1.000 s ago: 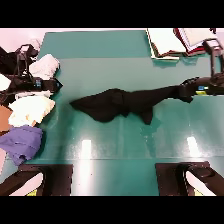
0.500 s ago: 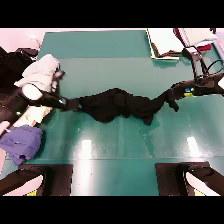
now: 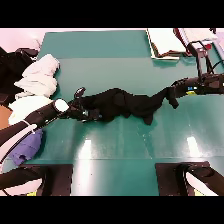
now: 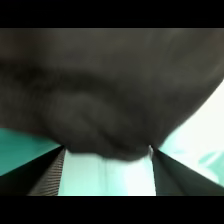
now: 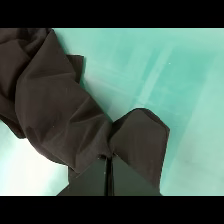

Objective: Fold the shirts.

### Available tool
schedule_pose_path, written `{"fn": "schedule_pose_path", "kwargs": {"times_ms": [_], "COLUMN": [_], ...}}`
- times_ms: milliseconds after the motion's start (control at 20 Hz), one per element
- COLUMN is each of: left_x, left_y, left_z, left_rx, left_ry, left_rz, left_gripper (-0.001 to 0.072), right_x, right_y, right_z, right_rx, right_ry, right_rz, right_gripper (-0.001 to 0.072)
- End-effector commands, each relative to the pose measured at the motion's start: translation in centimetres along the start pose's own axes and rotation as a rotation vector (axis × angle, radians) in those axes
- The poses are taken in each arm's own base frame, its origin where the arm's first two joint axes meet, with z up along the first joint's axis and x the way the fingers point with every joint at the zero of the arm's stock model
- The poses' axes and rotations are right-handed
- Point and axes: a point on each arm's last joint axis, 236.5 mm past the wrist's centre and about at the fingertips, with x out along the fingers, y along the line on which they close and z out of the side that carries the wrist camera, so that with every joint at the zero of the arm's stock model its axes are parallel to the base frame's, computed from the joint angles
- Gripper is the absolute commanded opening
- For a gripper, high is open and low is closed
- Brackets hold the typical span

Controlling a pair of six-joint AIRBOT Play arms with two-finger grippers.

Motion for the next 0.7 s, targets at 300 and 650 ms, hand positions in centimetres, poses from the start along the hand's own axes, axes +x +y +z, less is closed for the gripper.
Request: {"fn": "schedule_pose_path", "kwargs": {"times_ms": [300, 650], "left_x": [-2.1, -35.0], "left_y": [-0.1, -9.3], "left_z": [6.8, 18.3], "left_rx": [-0.056, 0.357], "left_ry": [-0.219, -0.876], "left_rz": [-0.016, 0.009], "left_gripper": [0.0028, 0.0027], "right_x": [-1.1, -17.5], "right_y": [-0.2, -2.0], "right_z": [0.6, 8.5], "right_rx": [-0.003, -0.011], "right_ry": [-0.038, -0.425], "right_rz": [-0.012, -0.142], "right_gripper": [0.0012, 0.0012]}}
